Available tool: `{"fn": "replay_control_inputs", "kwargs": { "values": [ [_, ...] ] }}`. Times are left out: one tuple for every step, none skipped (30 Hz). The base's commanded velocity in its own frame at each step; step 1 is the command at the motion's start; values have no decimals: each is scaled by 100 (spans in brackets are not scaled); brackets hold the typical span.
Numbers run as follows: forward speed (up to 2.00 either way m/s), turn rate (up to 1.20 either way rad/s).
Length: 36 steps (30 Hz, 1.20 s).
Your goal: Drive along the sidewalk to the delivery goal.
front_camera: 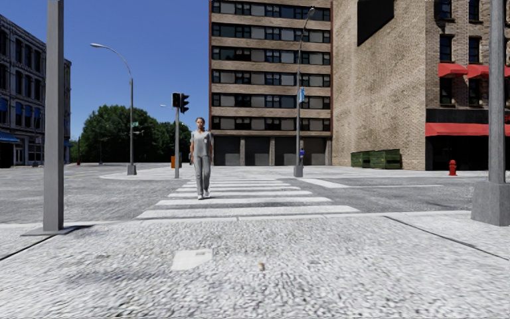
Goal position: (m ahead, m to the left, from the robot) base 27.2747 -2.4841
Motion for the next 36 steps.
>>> {"fn": "replay_control_inputs", "kwargs": {
  "values": [
    [200,-40],
    [200,-40],
    [200,-40],
    [200,-40],
    [200,-38],
    [200,-38],
    [200,-19],
    [200,0],
    [200,0],
    [200,0],
    [200,0],
    [200,0],
    [200,0],
    [200,0],
    [200,0],
    [200,0],
    [200,0],
    [200,0],
    [200,0],
    [200,0],
    [200,0],
    [200,0],
    [200,0],
    [200,0],
    [200,0],
    [200,0],
    [200,0],
    [200,0],
    [200,0],
    [200,0],
    [200,0],
    [200,0],
    [200,0],
    [200,0],
    [200,0],
    [200,0]
  ]
}}
